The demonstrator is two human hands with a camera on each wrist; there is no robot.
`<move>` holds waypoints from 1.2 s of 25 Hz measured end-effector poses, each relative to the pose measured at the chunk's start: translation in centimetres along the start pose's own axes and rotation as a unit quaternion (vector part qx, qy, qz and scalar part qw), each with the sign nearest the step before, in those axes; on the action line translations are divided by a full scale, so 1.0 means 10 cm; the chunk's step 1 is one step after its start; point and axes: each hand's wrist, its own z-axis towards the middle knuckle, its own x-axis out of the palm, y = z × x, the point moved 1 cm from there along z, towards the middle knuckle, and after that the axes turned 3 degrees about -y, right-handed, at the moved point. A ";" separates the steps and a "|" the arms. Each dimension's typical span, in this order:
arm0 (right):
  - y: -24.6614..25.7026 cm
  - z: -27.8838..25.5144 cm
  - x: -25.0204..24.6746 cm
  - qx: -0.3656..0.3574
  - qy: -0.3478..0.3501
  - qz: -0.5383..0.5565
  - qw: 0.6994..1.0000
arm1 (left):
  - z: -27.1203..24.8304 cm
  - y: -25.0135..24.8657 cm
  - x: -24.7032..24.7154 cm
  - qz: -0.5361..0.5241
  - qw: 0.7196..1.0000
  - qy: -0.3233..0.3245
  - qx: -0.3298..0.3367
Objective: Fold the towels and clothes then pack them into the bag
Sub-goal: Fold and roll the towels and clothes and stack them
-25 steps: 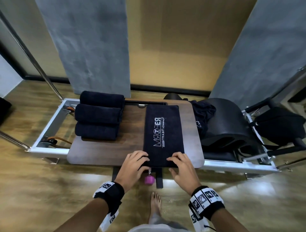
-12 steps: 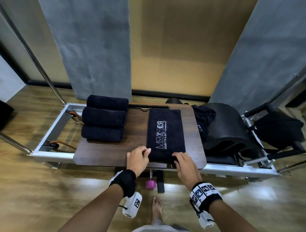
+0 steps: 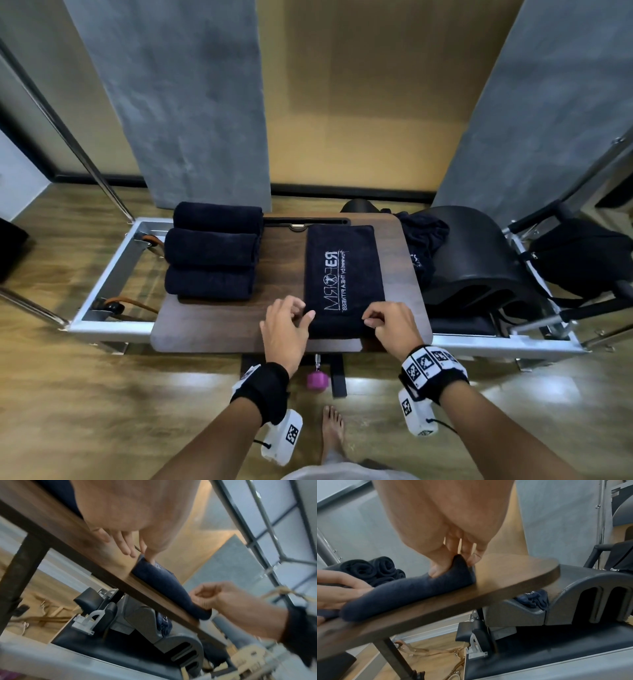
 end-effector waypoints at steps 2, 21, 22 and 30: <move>0.03 0.08 -0.03 0.005 0.028 -0.023 0.999 | -0.06 -0.04 0.02 0.047 0.990 -0.029 0.132; 0.13 -0.14 0.13 -0.252 -0.062 -0.184 0.948 | 0.34 -0.12 0.23 0.164 0.963 0.151 0.149; 0.13 -0.12 0.14 -0.233 -0.039 -0.199 0.951 | 0.35 -0.13 0.24 0.177 0.960 0.159 0.150; 0.20 0.29 0.03 -0.151 0.080 -0.153 0.973 | 0.20 -0.22 0.19 0.262 0.932 0.140 0.206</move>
